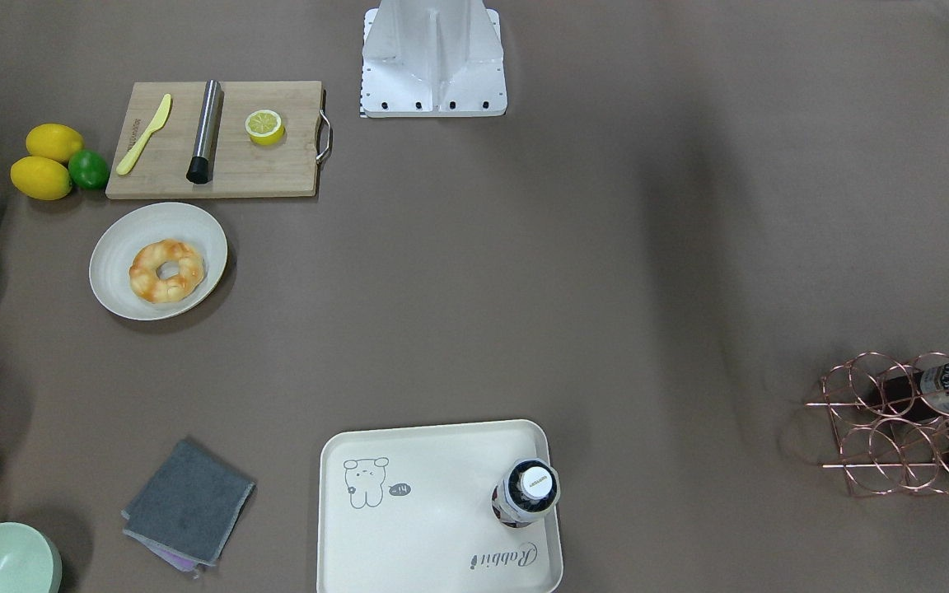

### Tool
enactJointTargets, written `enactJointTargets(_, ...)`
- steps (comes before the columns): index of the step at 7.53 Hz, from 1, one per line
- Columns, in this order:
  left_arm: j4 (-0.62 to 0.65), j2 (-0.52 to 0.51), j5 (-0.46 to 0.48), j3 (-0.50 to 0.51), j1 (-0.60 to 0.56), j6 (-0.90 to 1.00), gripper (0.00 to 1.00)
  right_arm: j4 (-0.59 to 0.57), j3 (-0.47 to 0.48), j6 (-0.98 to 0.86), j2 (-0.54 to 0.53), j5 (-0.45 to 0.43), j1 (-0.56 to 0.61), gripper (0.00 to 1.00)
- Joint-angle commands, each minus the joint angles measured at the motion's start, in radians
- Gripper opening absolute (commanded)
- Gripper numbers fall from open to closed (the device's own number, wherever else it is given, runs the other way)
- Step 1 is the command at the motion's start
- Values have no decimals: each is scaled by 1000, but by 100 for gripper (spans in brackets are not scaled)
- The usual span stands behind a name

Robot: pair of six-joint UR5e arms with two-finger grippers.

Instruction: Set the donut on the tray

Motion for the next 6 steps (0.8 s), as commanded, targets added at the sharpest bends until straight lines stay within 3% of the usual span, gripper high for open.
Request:
enactJointTargets(1,2,3,0,2,0,0,98,1,10,-6,-5,9,-1,100)
enactJointTargets(3,-1,3,0,4,-2,0,98,1,10,-3,-11,65,-2,100)
enactJointTargets(6,2,5,0,4,0,0,98,1,58,38,-23,62,-45,100)
